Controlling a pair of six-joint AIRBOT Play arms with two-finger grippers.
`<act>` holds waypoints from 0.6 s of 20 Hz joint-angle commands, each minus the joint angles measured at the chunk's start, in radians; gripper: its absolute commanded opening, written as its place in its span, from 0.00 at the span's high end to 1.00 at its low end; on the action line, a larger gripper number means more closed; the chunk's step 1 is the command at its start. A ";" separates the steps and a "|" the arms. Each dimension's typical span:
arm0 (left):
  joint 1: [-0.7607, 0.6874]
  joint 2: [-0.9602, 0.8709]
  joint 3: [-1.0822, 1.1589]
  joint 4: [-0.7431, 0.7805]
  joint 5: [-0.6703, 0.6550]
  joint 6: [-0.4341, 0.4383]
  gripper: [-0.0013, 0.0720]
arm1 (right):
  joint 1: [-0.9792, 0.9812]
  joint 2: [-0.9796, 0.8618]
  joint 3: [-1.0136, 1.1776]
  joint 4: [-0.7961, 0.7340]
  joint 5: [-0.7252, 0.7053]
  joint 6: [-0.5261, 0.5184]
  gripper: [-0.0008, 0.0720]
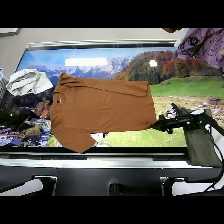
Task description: Fold the clothes and pants, and hang the long-sleeved shirts on hangers.
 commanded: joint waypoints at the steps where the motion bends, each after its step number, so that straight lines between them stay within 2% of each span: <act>1: 0.048 0.030 -0.168 -0.192 0.103 0.177 0.12 | 0.005 0.048 0.001 -0.013 -0.023 0.000 0.95; 3: 0.034 0.025 -0.235 -0.253 0.145 0.241 0.12 | 0.005 0.078 0.001 -0.016 -0.021 0.001 0.95; 6: 0.002 0.023 -0.298 -0.255 0.184 0.257 0.12 | 0.005 0.115 0.001 -0.017 -0.031 0.001 0.95; 12: -0.017 0.023 -0.356 -0.255 0.175 0.260 0.12 | 0.005 0.133 0.001 -0.015 -0.030 0.020 0.95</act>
